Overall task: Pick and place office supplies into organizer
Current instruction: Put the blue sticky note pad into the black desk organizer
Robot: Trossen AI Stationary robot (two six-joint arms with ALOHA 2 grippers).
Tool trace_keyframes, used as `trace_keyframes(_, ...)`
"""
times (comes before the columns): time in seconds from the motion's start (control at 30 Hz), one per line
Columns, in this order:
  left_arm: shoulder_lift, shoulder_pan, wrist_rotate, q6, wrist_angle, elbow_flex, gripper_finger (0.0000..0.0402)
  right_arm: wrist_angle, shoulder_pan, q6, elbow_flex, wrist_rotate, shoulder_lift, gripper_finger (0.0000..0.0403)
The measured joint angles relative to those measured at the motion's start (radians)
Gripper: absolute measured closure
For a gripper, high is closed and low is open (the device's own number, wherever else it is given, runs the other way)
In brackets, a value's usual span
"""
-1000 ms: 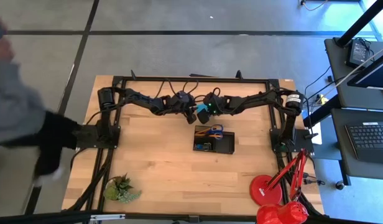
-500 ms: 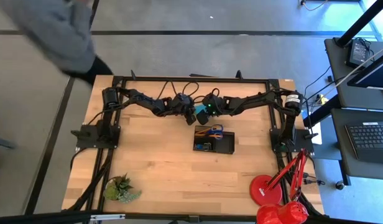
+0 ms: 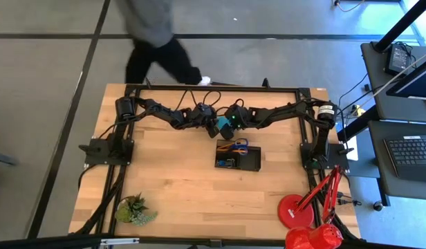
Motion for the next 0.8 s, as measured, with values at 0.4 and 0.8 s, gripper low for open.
trace_keyframes(0.4, 0.001, -0.001, 0.006, 0.000, -0.021, -0.001, 0.0330, -0.156, 0.026, -0.311, -0.003, -0.027, -0.120, 0.0160)
trace_keyframes(0.8, 0.002, -0.001, 0.006, 0.000, -0.022, -0.002, 0.0331, -0.191, 0.038, -0.670, -0.001, 0.000, -0.152, 0.0160)
